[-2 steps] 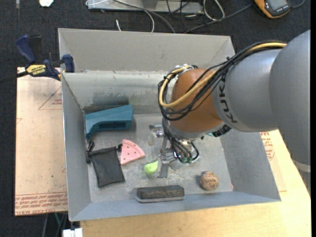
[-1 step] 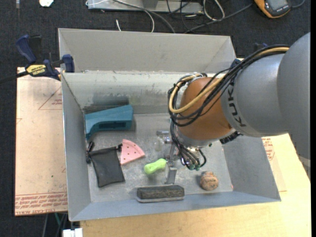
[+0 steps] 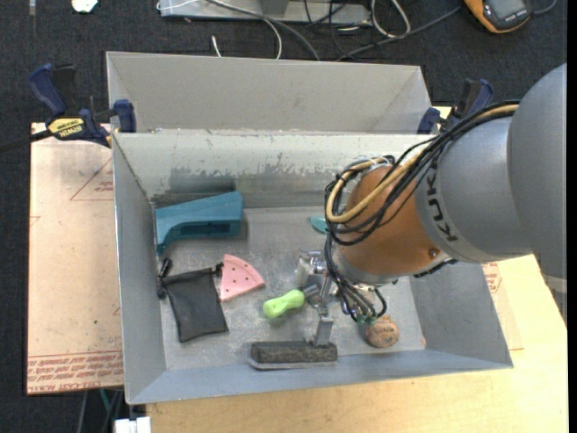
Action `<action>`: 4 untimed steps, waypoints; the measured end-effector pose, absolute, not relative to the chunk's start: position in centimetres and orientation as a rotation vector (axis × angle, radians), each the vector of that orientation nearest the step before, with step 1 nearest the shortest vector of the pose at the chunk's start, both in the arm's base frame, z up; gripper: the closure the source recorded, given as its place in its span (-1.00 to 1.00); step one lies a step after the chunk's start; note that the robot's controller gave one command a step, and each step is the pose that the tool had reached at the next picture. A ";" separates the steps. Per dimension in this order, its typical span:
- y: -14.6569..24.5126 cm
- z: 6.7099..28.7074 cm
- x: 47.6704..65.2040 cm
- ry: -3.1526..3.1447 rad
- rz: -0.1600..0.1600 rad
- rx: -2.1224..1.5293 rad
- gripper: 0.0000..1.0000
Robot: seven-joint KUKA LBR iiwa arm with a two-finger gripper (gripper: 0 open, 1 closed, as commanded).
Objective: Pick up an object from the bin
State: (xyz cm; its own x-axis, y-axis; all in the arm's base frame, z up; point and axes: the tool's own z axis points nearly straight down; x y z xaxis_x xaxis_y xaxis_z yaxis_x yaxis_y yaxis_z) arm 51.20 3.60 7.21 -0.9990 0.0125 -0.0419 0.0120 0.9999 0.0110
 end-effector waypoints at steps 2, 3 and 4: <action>4.3 7.1 49.9 3.125 0.012 0.056 1.00; 4.3 7.1 49.9 3.125 0.012 0.056 1.00; 4.3 7.1 49.9 3.125 0.012 0.057 1.00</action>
Offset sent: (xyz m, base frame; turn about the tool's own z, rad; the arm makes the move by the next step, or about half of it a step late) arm 0.0000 0.0000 0.0000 0.0000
